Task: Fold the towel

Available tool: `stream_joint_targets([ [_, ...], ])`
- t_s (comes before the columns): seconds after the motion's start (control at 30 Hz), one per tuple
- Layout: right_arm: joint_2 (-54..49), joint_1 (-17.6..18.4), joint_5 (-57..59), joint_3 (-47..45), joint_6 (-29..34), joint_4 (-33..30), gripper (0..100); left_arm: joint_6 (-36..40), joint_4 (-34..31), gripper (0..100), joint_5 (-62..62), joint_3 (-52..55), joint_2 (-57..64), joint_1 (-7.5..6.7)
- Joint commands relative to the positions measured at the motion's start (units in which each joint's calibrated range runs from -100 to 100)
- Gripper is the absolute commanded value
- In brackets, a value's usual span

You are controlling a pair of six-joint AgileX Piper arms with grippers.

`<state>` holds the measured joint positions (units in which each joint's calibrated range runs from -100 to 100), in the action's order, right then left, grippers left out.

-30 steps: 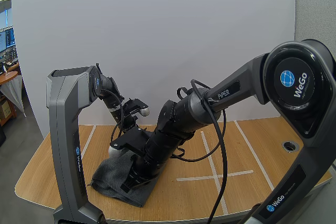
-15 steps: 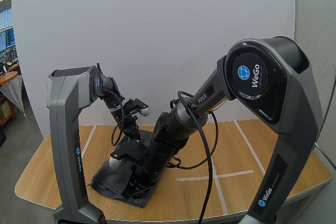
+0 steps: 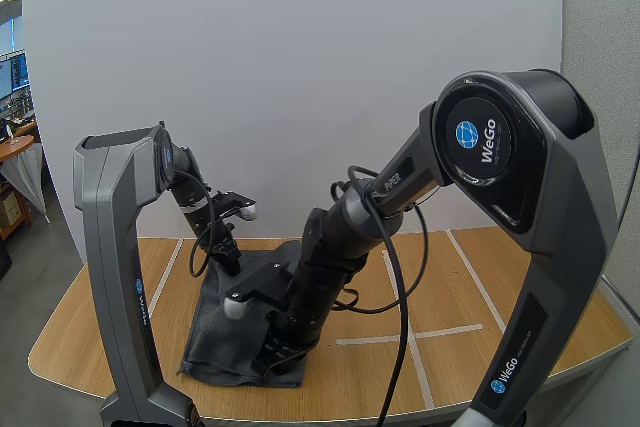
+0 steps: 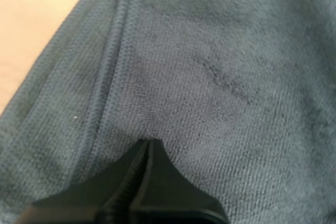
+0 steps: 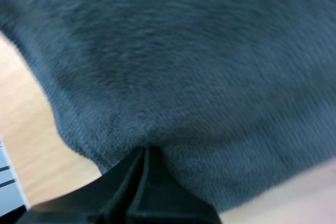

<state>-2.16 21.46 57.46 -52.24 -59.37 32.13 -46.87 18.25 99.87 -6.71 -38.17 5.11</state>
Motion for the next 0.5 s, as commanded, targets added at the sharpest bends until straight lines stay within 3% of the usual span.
stream_joint_targets([
  [0.0,-0.22,-5.53,-0.76,-0.1,0.91,-6.79,0,1.87,-4.47,0,0.13,0.14,-0.42,2.42],
  [0.2,-0.22,-9.12,-5.68,-0.1,0.91,-8.88,0,2.39,-7.77,0,0.13,1.63,1.27,3.27],
  [0.47,-0.22,-13.33,-18.08,-0.1,0.91,-12.33,0,2.39,-8.41,0,0.13,5.63,4.67,3.27],
])
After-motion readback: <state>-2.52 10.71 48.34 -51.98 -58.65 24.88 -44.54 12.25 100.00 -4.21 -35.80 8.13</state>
